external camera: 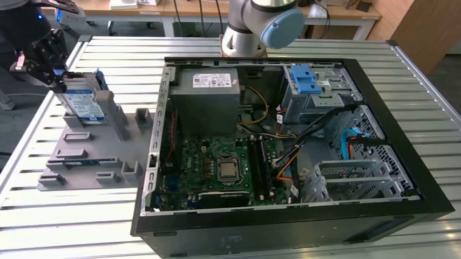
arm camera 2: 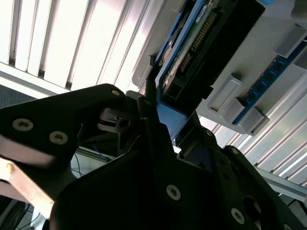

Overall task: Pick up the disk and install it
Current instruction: 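Pick up the disk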

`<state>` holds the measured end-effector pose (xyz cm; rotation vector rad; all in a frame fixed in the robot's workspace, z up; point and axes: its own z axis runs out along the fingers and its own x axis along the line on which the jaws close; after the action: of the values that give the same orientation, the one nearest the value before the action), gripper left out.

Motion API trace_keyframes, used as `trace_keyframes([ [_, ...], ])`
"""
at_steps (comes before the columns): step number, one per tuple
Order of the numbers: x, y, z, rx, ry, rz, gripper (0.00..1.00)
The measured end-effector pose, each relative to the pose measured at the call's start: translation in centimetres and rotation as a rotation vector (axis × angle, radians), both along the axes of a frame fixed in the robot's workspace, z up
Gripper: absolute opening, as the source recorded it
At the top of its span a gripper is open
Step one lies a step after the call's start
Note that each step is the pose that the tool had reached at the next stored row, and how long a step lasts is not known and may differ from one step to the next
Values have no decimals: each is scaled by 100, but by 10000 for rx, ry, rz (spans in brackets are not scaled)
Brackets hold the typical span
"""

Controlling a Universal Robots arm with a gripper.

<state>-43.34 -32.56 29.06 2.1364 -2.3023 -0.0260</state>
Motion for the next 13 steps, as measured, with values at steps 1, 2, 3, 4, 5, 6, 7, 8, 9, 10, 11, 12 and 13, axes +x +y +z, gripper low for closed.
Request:
trace_keyframes([
  [1,0,0,0,0,0,0,40],
  [2,0,0,0,0,0,0,40],
  [3,0,0,0,0,0,0,38],
  [4,0,0,0,0,0,0,38],
  [5,0,0,0,0,0,0,38],
  [6,0,0,0,0,0,0,37],
  [7,0,0,0,-1,0,0,37],
  [8,0,0,0,-1,0,0,37],
  [9,0,0,0,-1,0,2,37],
  [10,0,0,0,-1,0,38,37],
  [11,0,0,0,-1,-1,146,37],
  [12,0,0,0,-1,-1,278,37],
  [13,0,0,0,-1,-1,407,37],
])
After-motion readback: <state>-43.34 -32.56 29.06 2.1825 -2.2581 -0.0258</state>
